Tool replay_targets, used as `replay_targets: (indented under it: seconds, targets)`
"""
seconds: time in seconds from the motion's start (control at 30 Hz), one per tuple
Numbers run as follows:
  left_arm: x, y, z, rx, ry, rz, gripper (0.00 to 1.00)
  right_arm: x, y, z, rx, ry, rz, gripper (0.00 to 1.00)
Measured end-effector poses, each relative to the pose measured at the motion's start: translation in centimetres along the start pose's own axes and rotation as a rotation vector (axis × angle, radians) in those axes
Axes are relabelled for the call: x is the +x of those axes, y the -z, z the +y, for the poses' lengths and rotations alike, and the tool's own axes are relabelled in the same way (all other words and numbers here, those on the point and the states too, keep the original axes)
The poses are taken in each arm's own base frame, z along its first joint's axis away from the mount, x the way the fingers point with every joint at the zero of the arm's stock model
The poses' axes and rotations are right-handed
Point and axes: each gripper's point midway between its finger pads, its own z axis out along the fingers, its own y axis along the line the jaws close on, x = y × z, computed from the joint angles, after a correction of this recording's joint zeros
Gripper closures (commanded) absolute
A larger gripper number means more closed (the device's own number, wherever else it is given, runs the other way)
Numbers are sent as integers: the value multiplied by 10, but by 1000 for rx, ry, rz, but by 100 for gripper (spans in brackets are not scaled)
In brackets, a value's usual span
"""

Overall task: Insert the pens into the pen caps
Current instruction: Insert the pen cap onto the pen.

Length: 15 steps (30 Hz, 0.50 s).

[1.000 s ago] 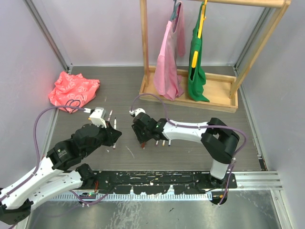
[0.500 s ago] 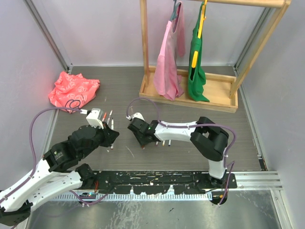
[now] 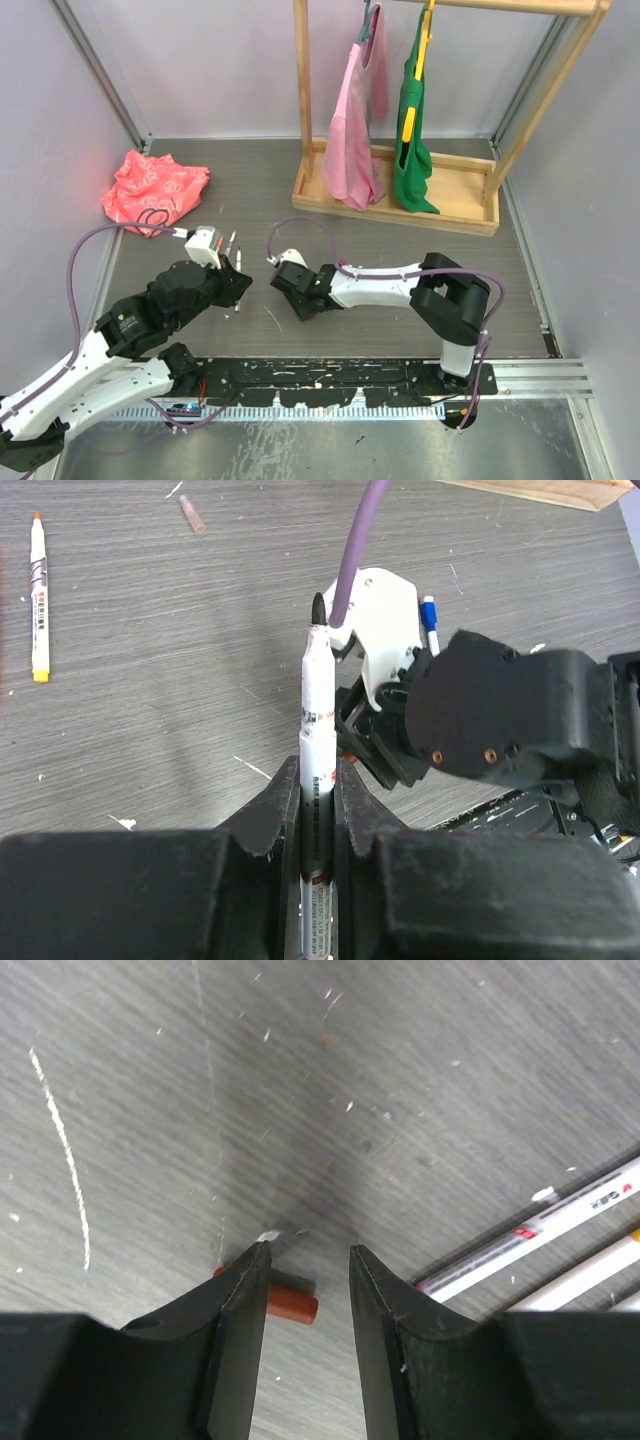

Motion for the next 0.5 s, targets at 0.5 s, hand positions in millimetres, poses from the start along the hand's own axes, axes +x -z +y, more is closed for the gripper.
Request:
replay_targets:
  seconds: [0.5]
  targets:
    - [-3, 1, 3, -12, 2, -18, 100, -18, 50, 20, -213, 181, -135, 48]
